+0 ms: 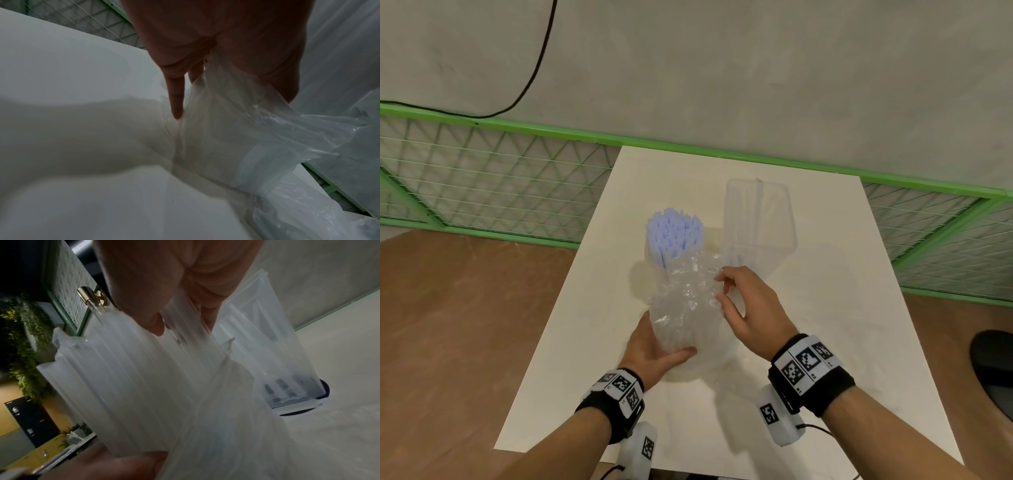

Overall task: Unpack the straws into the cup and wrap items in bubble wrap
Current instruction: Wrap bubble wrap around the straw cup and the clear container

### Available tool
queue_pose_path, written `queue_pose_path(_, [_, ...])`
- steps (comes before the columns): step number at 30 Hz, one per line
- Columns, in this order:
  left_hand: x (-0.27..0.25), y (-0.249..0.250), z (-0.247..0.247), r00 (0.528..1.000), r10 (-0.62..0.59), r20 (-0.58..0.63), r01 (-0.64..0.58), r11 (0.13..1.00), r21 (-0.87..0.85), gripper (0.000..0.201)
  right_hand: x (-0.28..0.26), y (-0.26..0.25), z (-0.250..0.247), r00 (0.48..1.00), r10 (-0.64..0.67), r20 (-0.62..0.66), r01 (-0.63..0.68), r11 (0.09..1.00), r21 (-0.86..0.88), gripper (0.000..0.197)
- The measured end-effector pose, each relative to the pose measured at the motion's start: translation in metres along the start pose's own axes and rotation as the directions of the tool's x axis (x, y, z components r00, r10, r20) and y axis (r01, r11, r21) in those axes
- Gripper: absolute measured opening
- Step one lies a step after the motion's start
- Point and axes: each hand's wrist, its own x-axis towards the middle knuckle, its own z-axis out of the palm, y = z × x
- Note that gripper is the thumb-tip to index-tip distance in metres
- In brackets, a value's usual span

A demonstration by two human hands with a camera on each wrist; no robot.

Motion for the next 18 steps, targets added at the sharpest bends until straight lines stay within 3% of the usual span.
queue_pose_path(10, [0.000, 0.002, 0.001, 1.000, 0.010, 0.001, -0.010, 0.999, -0.034, 0.094, 0.000, -0.006, 0.000, 1.000, 0.025, -0.016, -0.025, 1.000, -0.002, 0.014])
queue_pose_path(13, [0.001, 0.001, 0.002, 1.000, -0.001, 0.007, 0.001, 0.999, -0.050, 0.095, 0.004, -0.009, -0.003, 0.998, 0.027, -0.060, -0.027, 1.000, 0.001, 0.019])
queue_pose_path(18, [0.003, -0.003, 0.001, 1.000, -0.002, 0.006, 0.003, 0.999, -0.053, 0.096, 0.012, -0.018, -0.013, 0.979, -0.105, -0.172, 0.097, 0.994, -0.053, 0.029])
